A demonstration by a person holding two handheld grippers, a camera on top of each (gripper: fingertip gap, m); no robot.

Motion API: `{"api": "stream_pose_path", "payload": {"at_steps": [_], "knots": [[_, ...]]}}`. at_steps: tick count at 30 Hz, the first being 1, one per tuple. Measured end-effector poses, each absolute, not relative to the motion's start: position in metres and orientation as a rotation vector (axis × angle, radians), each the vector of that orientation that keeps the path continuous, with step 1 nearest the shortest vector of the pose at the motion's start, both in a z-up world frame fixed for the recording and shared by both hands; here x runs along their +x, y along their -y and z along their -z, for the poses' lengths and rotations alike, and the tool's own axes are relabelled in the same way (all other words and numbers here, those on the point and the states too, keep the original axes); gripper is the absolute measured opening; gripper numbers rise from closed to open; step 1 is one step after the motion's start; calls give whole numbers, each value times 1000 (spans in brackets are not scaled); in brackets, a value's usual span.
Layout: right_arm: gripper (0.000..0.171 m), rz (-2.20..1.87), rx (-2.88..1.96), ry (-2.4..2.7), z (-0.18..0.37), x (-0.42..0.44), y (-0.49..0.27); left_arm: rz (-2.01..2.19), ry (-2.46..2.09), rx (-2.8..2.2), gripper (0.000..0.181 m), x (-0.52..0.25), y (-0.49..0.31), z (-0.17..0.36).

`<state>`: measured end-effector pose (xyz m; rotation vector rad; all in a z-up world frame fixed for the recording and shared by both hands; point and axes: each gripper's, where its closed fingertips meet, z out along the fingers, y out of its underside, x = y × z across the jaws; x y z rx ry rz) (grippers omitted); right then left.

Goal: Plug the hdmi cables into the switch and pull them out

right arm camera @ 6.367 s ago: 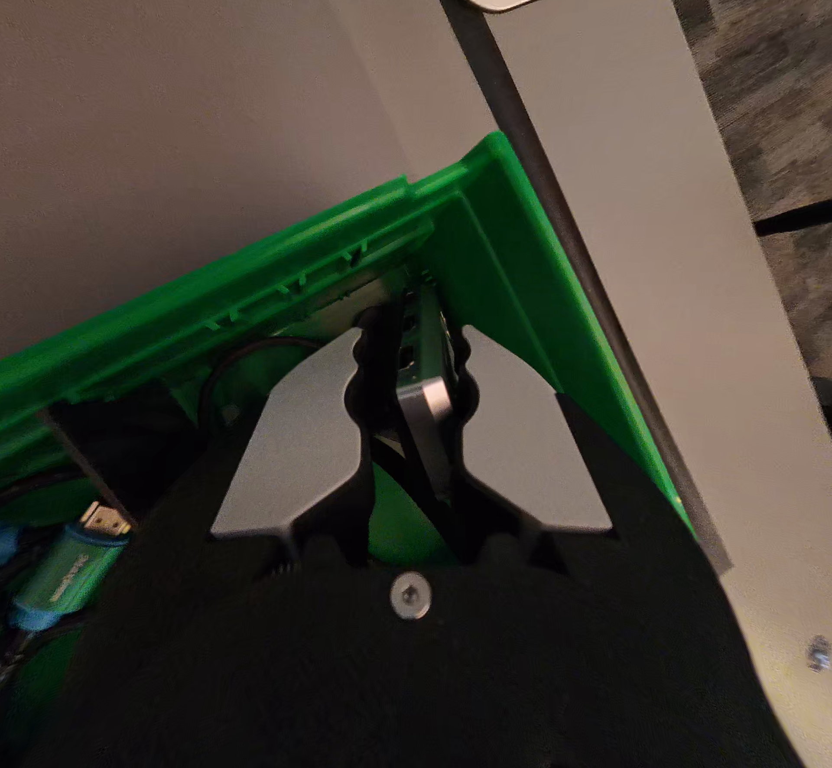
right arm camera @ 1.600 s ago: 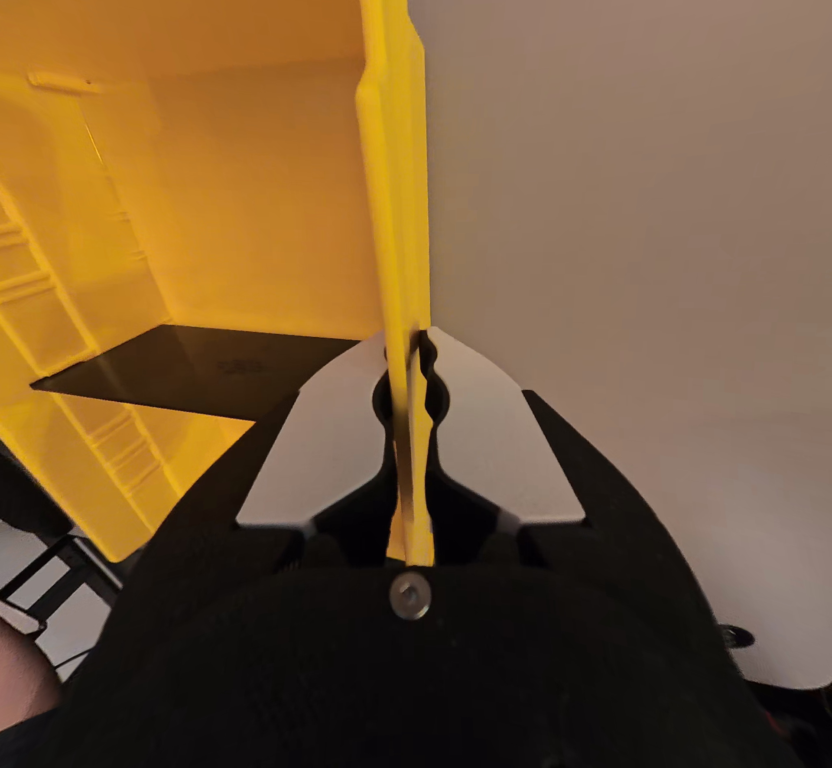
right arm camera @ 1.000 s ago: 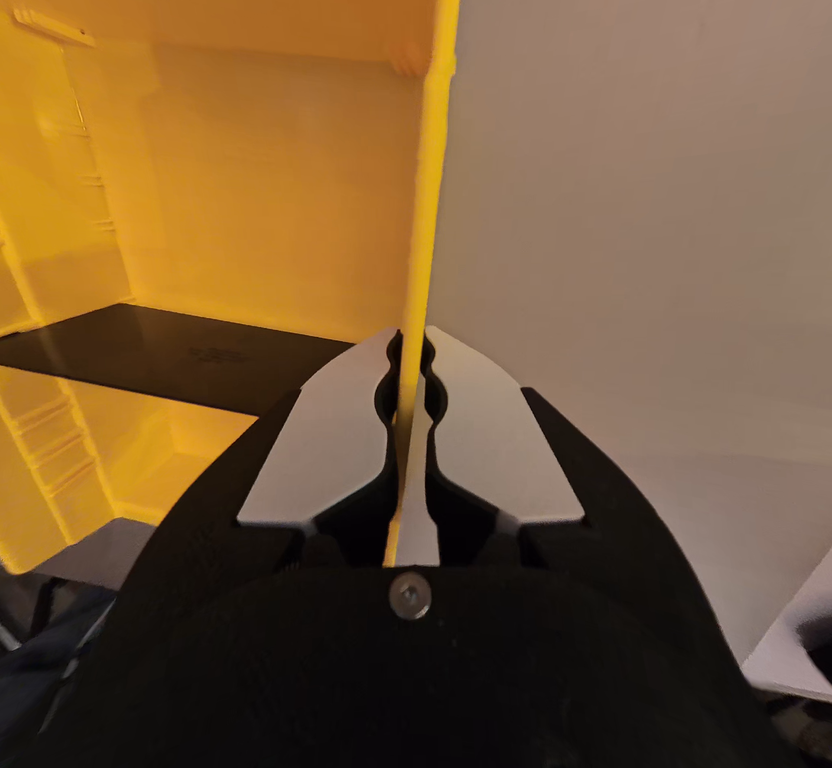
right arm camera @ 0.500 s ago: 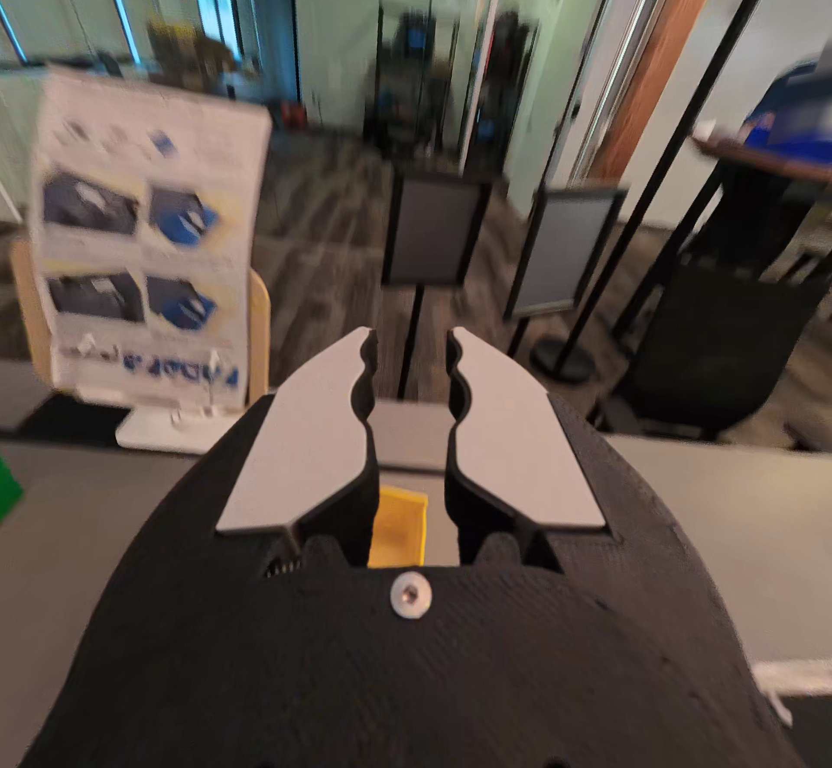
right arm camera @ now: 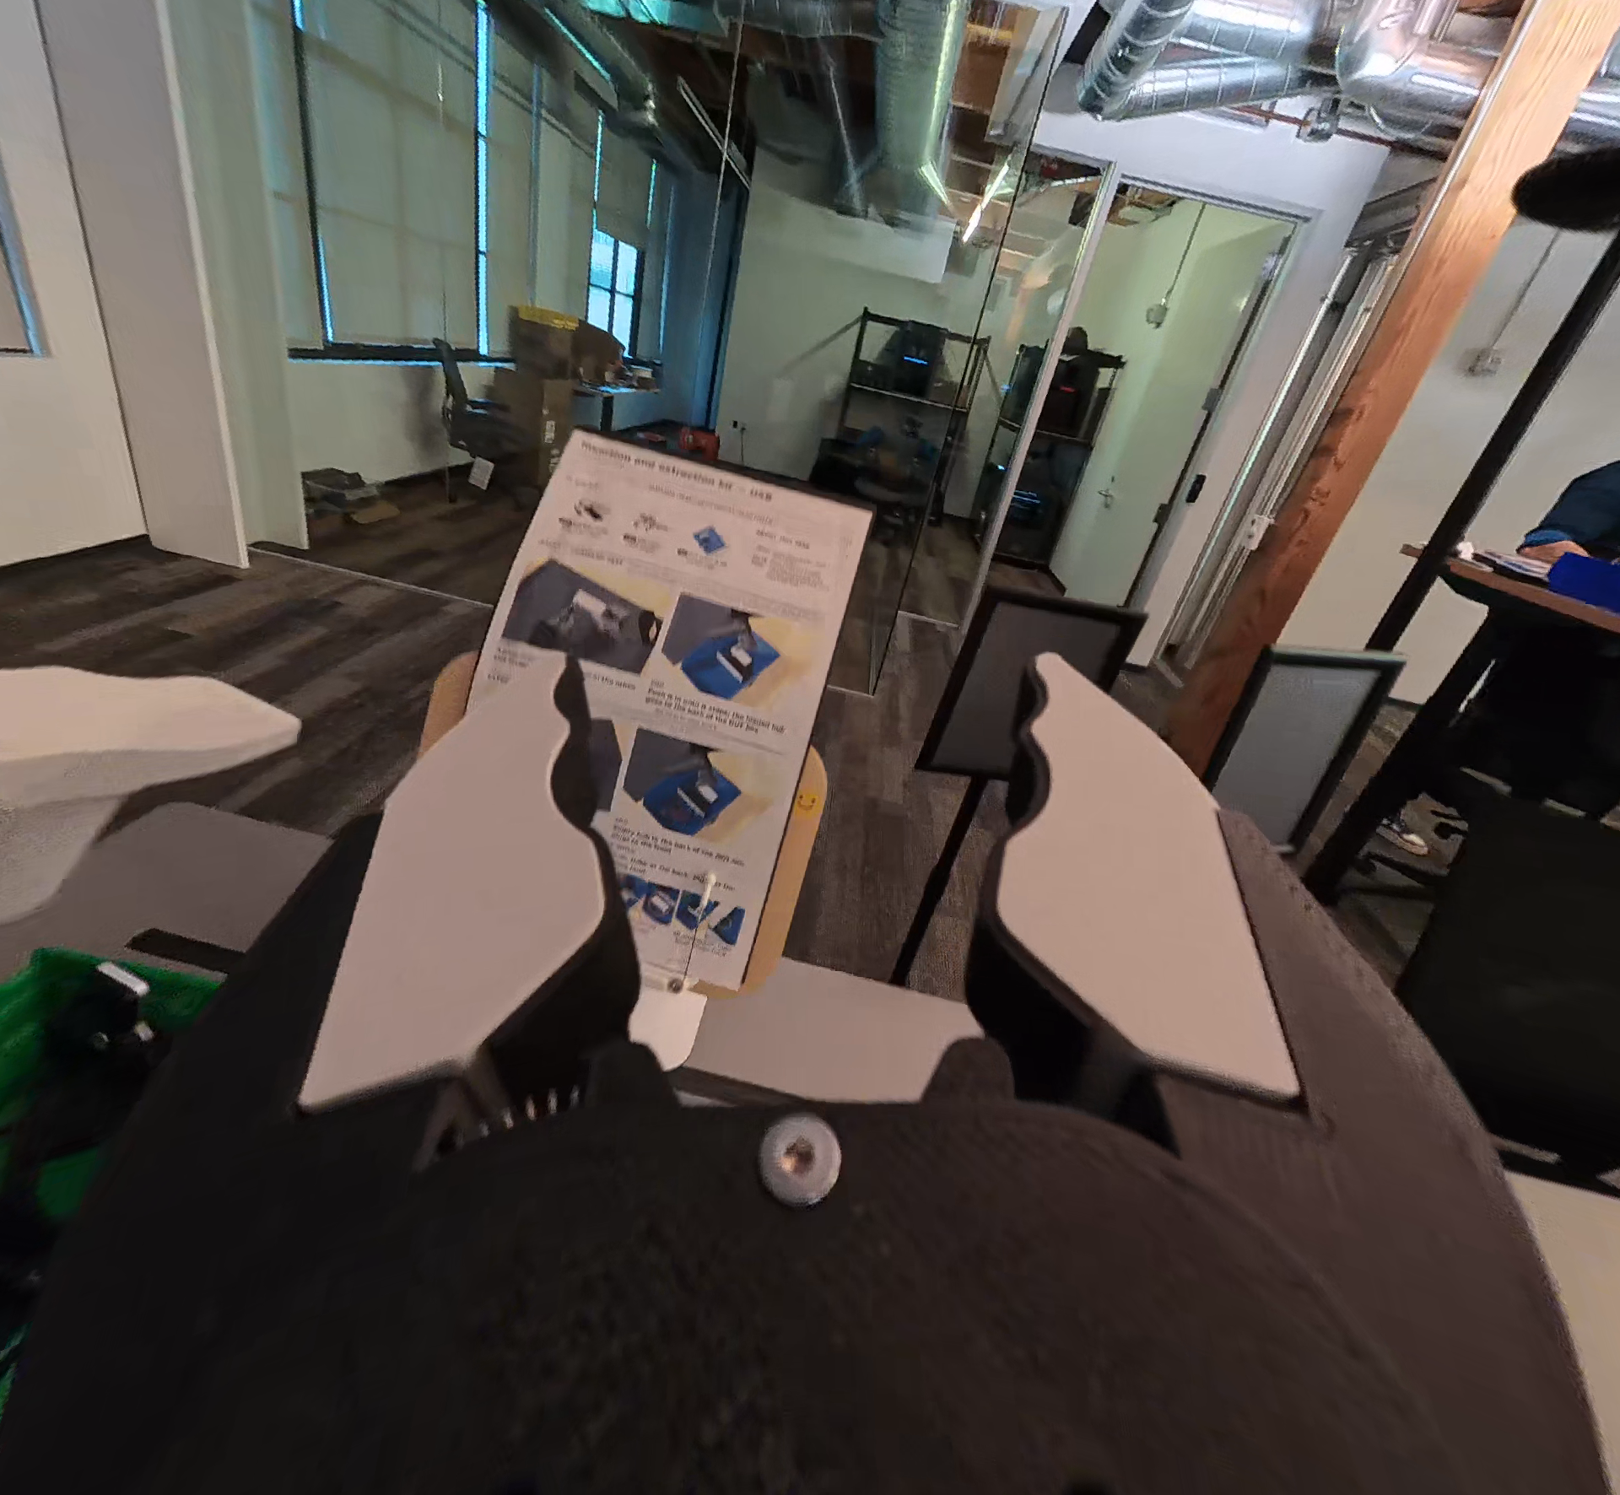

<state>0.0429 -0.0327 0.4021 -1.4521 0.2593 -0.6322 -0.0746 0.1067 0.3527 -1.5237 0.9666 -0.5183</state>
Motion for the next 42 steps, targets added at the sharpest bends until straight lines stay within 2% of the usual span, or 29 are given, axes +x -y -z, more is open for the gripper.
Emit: {"api": "stream_pose_path", "payload": {"at_steps": [6, 15, 22, 25, 33, 42], "knots": [[101, 526, -1562, -373, -270, 54, 1, 439, -929, -1570, 123, -66, -123, -241], [102, 480, -1911, -500, -48, 53, -29, 397, -1016, -1863, 130, -56, -120, -15], [104, 391, -2115, -633, 75, 42, -30, 359, -1028, -2049, 140, -68, -118, 93], [108, 362, -2182, -687, 106, 40, -28, 295, -1029, -2105, 145, -77, -124, 120], [118, 275, -2288, -832, 160, 42, -21, 234, -1041, -2163, 145, -83, -126, 158], [122, 356, -2219, -874, 168, 44, -22, 338, -910, -2260, 143, -85, -134, 171]]}}
